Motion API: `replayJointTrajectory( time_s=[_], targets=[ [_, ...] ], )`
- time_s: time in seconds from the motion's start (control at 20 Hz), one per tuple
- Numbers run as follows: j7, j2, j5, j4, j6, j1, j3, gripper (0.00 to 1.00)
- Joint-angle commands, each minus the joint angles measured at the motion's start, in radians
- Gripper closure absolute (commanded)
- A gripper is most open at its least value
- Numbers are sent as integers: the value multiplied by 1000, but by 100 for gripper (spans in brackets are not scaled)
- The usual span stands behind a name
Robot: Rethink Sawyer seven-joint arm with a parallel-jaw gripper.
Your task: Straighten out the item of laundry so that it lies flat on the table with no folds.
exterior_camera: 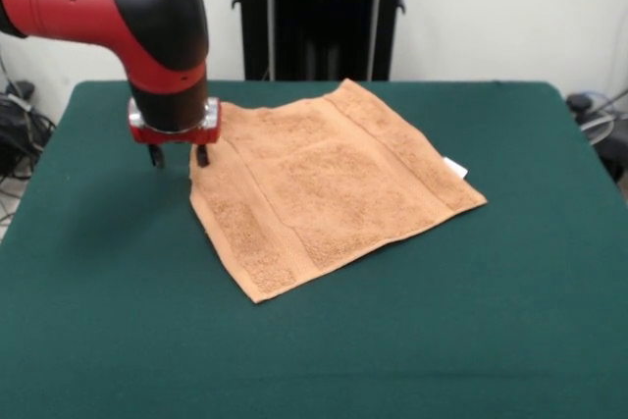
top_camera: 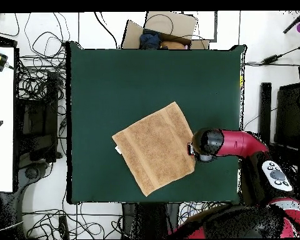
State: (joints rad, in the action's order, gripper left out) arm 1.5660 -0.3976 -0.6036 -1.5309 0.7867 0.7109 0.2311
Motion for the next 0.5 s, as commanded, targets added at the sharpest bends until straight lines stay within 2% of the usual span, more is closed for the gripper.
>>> replayJointTrajectory(
  time_s=[0.05,0.5],
  targets=[
    [48,77,-11,-72,-92,9,5,0],
    [57,78,-4,-84,-81,5,-4,0]
  ],
)
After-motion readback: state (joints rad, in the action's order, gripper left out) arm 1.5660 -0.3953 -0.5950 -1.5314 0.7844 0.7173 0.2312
